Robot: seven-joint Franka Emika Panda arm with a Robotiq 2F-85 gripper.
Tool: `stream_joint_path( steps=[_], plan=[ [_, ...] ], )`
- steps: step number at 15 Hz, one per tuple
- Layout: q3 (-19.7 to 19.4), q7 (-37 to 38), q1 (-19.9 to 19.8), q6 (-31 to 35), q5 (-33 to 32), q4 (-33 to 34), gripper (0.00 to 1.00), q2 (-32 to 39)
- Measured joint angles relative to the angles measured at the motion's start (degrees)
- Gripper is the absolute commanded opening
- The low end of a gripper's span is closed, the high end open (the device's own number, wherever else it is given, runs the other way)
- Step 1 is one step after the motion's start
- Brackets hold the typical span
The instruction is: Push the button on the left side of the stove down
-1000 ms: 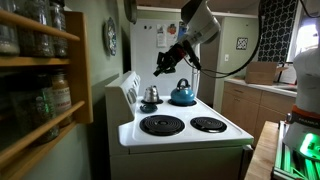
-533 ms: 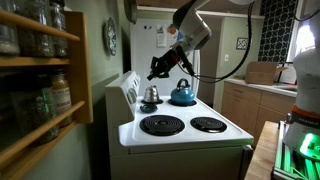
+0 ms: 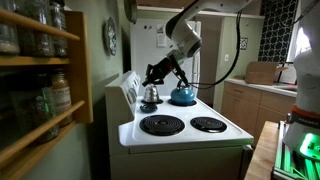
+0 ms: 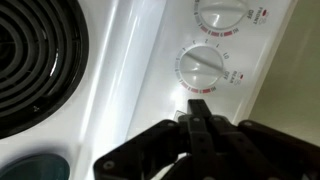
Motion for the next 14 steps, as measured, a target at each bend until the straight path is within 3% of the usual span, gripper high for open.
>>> stream_joint_path(
  steps=[14],
  plan=[
    [0.0, -2.1, -0.6, 0.1, 6.3, 9.5, 0.00, 10.2]
  ],
)
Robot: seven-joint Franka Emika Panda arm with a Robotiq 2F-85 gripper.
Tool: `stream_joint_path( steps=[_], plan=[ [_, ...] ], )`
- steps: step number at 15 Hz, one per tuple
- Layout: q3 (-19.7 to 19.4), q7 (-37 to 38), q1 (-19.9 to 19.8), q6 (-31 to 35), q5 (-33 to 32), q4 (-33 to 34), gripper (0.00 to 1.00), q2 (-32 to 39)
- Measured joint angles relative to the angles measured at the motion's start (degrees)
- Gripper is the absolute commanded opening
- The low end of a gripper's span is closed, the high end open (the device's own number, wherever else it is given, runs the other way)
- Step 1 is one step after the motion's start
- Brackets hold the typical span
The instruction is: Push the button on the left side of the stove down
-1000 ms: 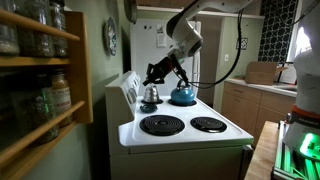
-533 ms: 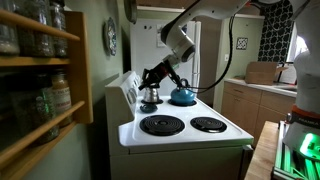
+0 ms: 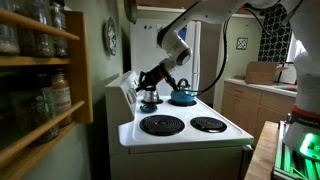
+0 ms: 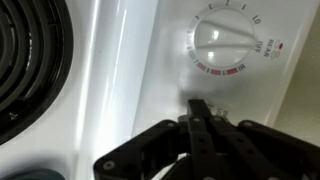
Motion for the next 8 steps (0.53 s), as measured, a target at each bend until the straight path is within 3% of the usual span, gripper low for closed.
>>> stream_joint_path(
  steps=[8],
  plan=[
    [0.0, 0.0, 0.0, 0.2, 1.7, 1.7, 0.00, 1.6]
  ],
)
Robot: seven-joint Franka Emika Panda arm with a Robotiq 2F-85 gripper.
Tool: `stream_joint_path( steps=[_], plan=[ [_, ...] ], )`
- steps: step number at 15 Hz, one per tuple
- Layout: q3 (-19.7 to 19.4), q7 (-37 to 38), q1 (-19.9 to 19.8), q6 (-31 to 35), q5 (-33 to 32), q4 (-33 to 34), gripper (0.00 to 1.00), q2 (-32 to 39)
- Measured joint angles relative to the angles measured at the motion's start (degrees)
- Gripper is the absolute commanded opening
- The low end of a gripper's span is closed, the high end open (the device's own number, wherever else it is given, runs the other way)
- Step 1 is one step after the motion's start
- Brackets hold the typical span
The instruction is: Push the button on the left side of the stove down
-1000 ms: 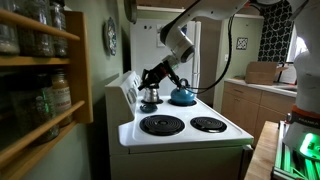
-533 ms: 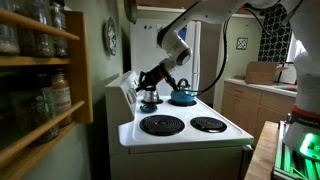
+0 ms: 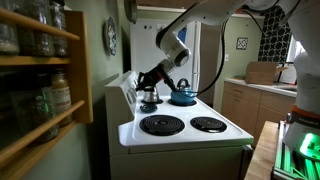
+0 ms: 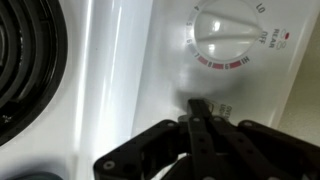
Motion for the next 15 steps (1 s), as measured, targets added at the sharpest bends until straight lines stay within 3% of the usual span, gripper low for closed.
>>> stream_joint_path(
  steps=[15],
  plan=[
    [0.4, 0.1, 0.1, 1.1, 1.7, 0.0, 0.00, 0.0]
  ],
)
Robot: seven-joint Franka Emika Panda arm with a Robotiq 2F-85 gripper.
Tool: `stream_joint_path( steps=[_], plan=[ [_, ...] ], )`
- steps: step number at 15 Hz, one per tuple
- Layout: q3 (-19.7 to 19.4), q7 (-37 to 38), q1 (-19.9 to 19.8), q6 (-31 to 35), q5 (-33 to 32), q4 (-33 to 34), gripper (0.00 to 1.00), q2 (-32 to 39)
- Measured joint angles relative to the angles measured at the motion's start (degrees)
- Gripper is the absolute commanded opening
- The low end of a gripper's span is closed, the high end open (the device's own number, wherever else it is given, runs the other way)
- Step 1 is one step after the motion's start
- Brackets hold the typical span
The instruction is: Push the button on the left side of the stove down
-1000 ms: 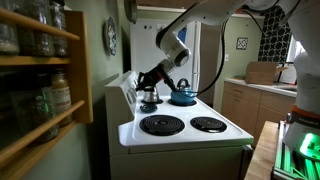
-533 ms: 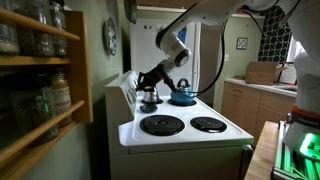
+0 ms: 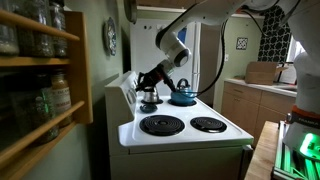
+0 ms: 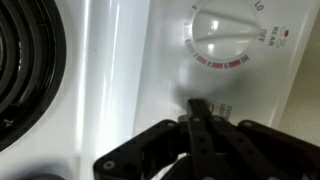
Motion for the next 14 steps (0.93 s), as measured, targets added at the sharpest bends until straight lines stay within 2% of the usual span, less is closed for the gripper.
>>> stream_joint_path(
  steps=[8, 14],
  plan=[
    [0.9, 0.0, 0.6, 3.7, 0.1, -0.1, 0.00, -0.7],
    [2.0, 1.1, 0.7, 3.6, 0.1, 0.9, 0.00, -1.8]
  ],
)
